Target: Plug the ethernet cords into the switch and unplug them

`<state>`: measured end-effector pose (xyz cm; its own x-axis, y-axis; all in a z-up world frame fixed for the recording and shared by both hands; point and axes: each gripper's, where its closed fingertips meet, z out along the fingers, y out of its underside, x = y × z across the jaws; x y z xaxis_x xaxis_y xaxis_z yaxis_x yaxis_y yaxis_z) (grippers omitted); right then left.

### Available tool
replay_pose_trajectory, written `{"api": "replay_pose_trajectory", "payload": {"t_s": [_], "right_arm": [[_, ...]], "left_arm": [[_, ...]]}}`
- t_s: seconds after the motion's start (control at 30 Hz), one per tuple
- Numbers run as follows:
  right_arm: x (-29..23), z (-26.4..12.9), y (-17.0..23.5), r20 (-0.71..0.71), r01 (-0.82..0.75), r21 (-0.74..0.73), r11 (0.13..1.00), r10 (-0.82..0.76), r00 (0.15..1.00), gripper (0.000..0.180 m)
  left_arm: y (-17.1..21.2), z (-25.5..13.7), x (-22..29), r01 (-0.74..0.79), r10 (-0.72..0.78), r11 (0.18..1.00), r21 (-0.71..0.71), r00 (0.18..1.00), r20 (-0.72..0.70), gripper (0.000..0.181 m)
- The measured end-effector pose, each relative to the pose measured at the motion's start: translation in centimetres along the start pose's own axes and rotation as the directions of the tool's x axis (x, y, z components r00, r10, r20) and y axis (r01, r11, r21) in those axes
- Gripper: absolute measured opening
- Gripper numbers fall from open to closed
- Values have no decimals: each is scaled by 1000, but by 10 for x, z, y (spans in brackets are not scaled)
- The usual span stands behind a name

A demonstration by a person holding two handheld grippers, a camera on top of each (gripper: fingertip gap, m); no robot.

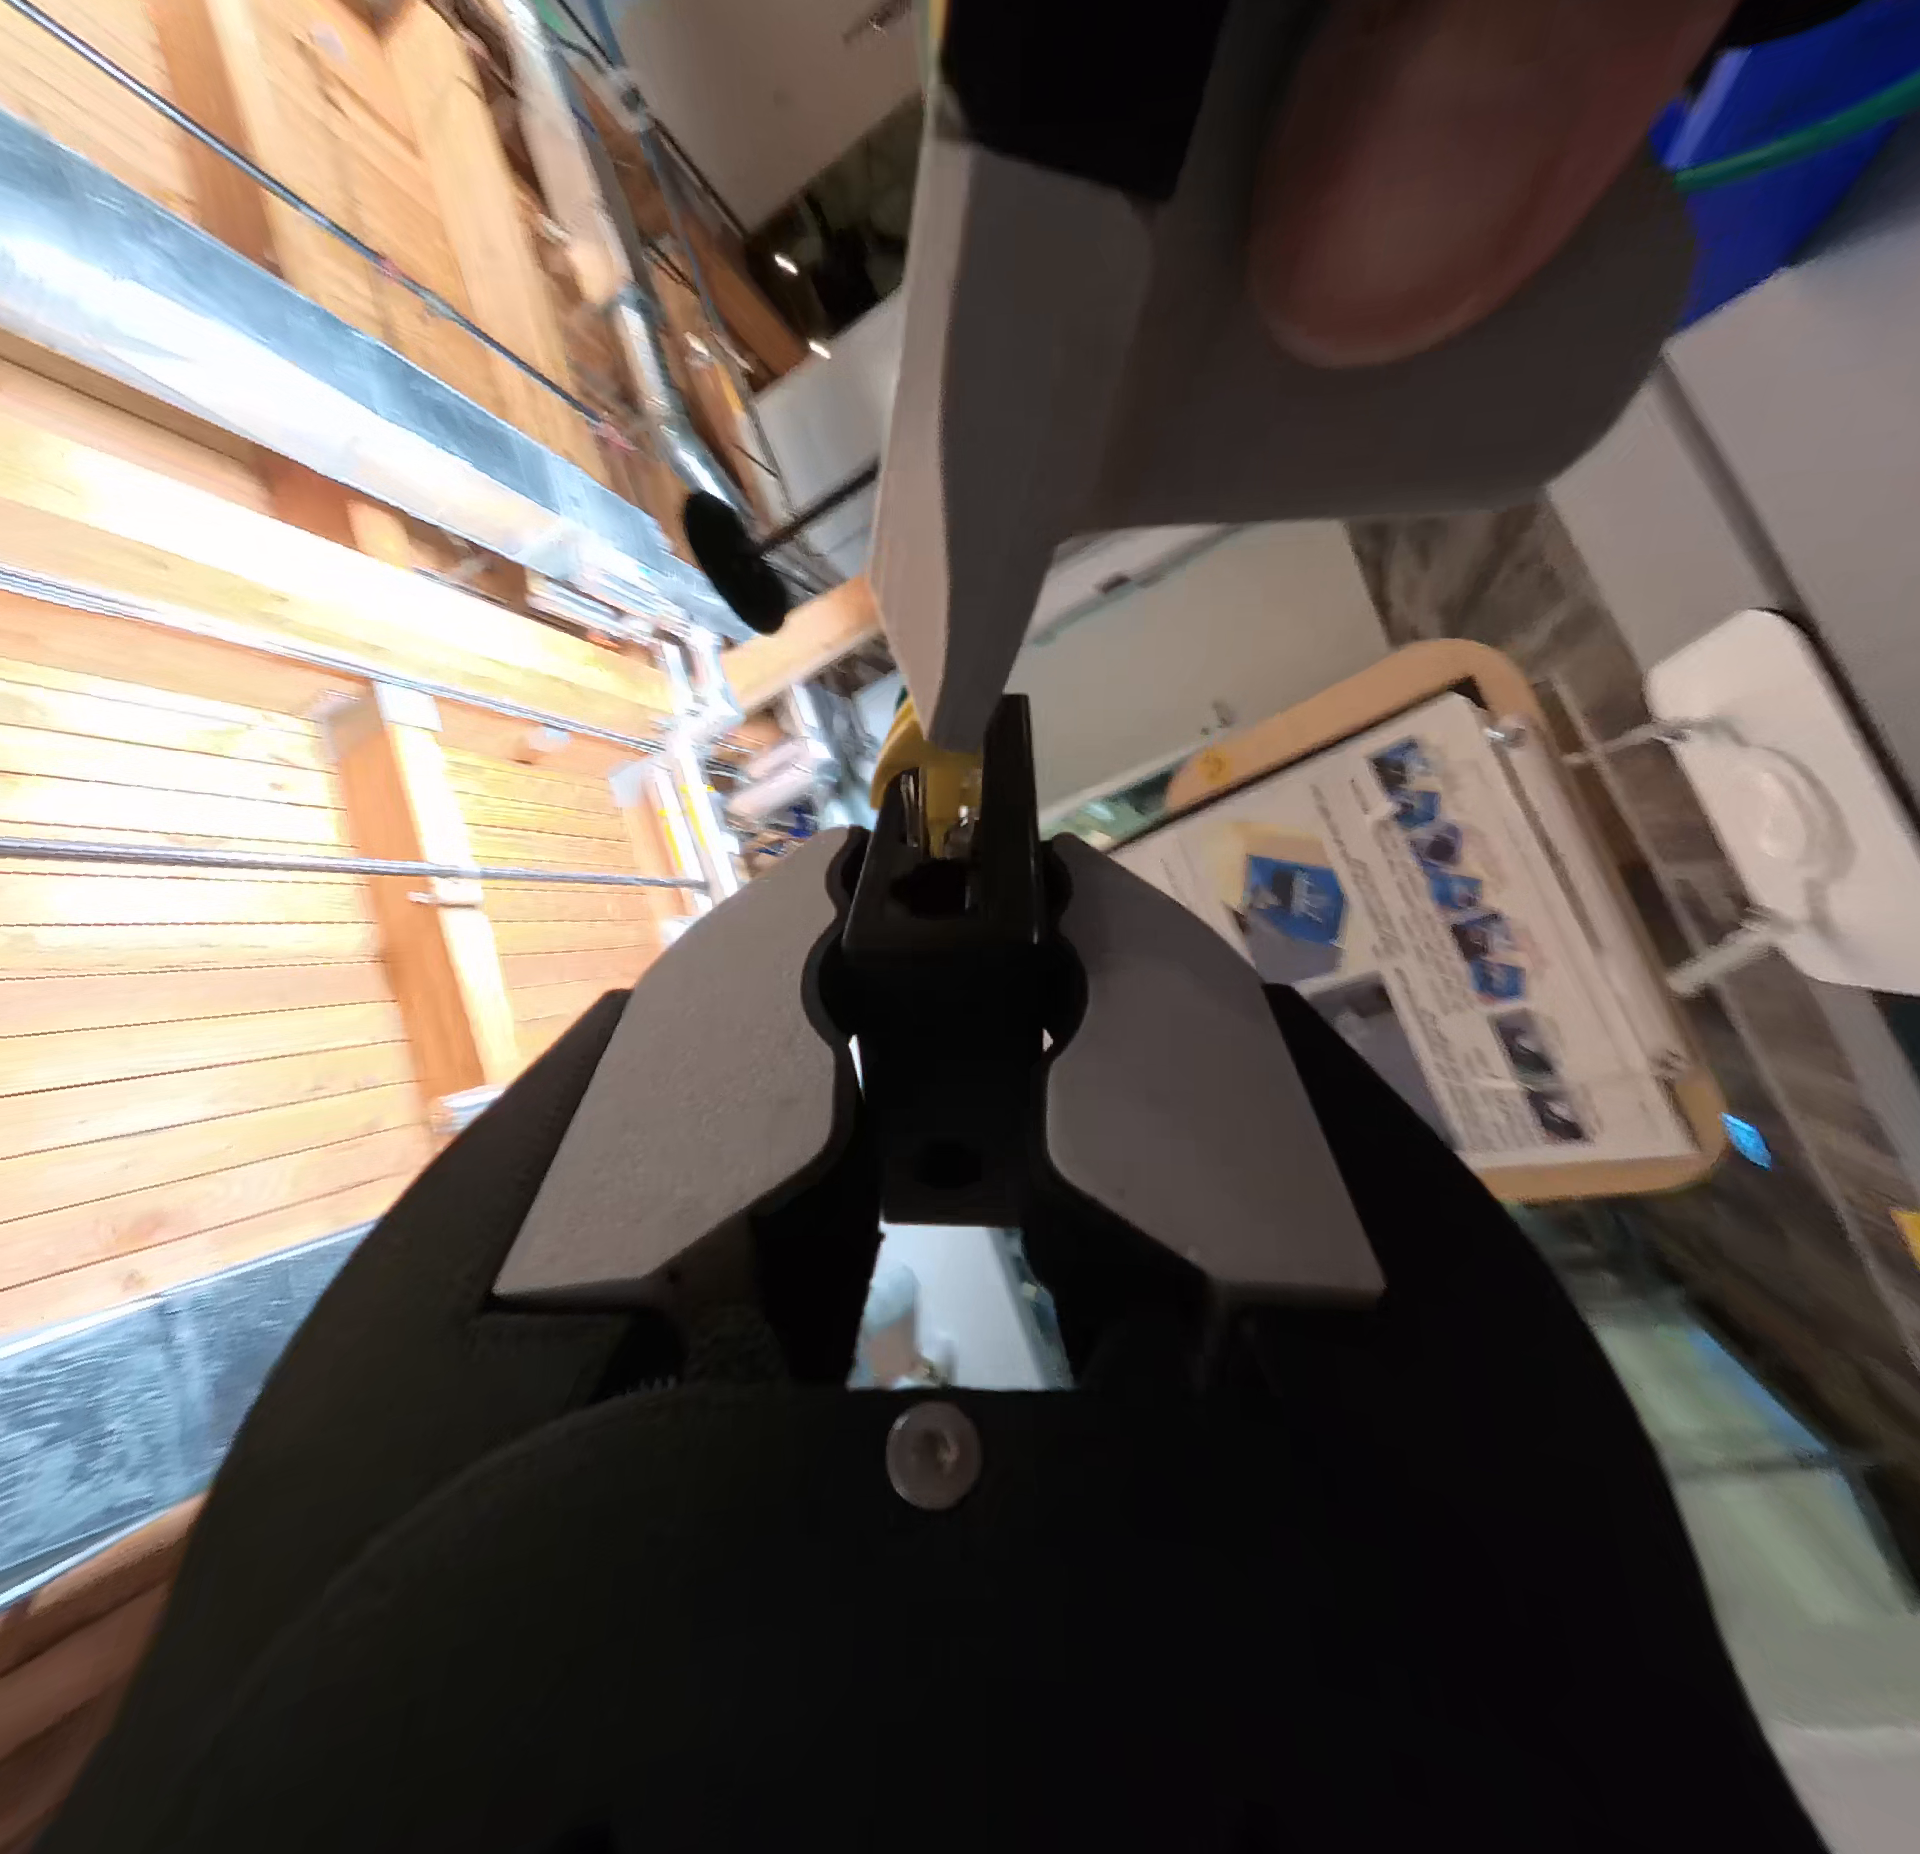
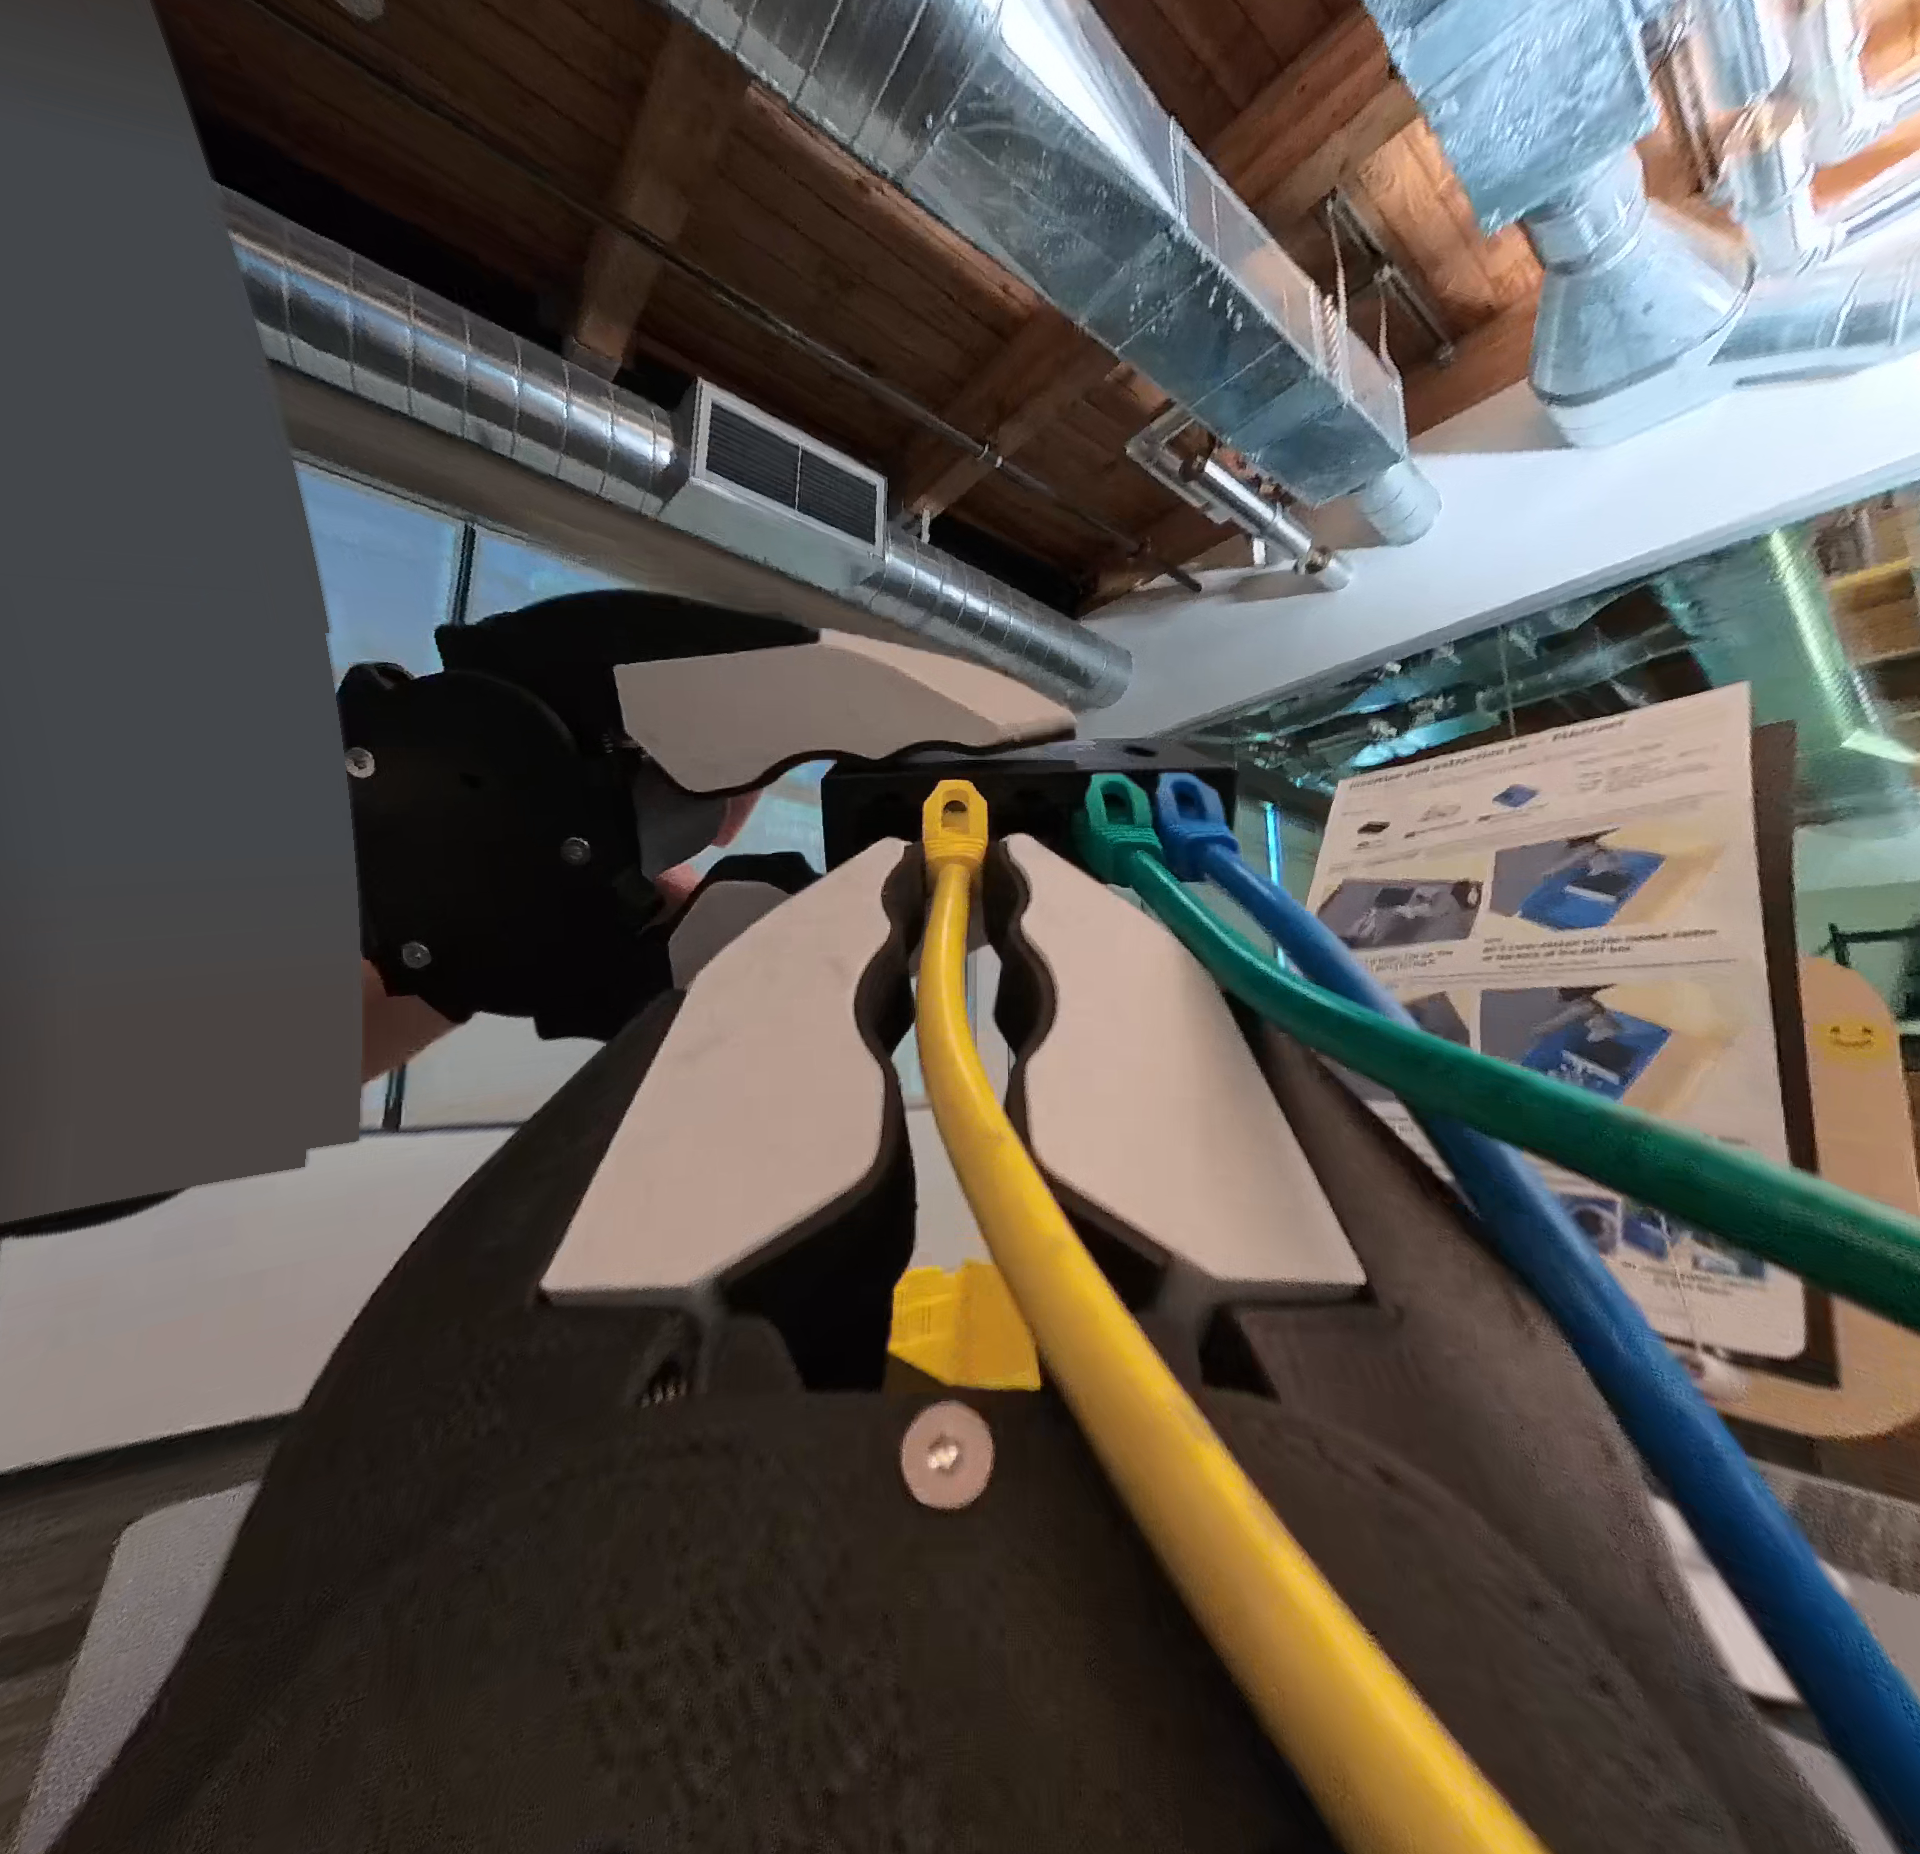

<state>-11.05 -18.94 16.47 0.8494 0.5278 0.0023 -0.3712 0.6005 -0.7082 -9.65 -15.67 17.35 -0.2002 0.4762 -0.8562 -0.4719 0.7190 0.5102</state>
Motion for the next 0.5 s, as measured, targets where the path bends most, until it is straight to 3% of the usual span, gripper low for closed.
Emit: {"api": "replay_pose_trajectory", "payload": {"t_s": [0.17,0.5], "right_arm": [[-6,-8,-11,-50,120,97,988,-115,992,12],[-8,-11,-20,-35,107,171,979,-103,994,11]], "left_arm": [[-10,-4,-10,30,-33,998,49,997,72,29],[-18,-9,-20,-5,-1,998,56,993,116,32]]}}
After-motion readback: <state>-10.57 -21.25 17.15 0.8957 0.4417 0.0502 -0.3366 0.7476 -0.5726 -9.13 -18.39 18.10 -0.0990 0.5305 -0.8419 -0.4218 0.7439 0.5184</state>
